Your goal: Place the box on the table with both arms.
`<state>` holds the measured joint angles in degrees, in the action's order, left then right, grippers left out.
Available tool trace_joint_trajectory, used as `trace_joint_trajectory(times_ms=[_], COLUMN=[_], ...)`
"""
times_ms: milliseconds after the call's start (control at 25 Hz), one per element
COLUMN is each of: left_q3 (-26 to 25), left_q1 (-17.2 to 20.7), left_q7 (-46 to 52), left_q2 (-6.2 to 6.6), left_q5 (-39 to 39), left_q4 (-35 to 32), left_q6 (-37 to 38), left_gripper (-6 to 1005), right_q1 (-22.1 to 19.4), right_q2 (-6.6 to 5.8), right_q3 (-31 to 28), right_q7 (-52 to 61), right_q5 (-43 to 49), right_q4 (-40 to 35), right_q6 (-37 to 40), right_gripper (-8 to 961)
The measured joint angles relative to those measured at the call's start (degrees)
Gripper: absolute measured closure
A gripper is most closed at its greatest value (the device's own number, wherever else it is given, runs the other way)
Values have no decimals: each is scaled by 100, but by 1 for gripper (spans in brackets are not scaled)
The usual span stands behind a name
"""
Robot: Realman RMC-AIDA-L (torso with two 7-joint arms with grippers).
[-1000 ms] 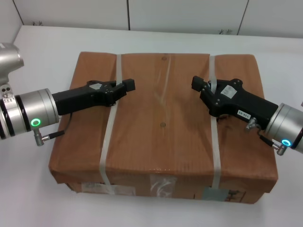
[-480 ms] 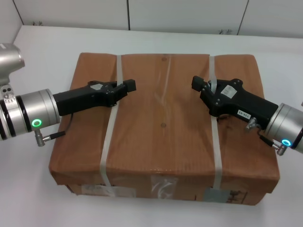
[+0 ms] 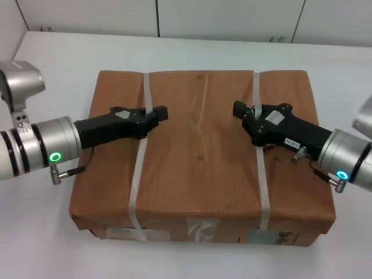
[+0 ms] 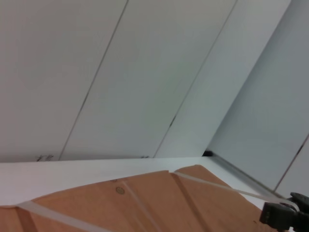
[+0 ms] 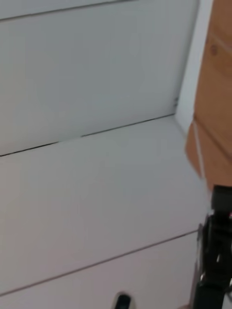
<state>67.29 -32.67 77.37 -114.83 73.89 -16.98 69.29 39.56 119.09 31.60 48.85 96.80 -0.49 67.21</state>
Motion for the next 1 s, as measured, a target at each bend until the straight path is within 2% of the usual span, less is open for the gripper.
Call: trace_joint_trajectory(times_ms=[240,320,520,1000], left_q3=[4,4,6,4], left_q1=[-240,-277,-302,-433], left_q7=[-143,-211,-302,-507], left_q2=[-200,-218,-225,-230], left_q5=[337,362,364,321], left_q4=[62,112,163,337], left_q6=[-681,-806,-1010,-1454], left_gripper=[973,973,972,973], right_q1=[166,252,454,577], right_q2=[1,0,0,-2], right_q3=[7,7,12,17], right_q7=[33,33,51,257], right_q5=[45,45,44,131], right_q4=[99,176,361,462], right_q6=[-771,-1028,-1482,-1900], right_gripper=[900,897,892,880])
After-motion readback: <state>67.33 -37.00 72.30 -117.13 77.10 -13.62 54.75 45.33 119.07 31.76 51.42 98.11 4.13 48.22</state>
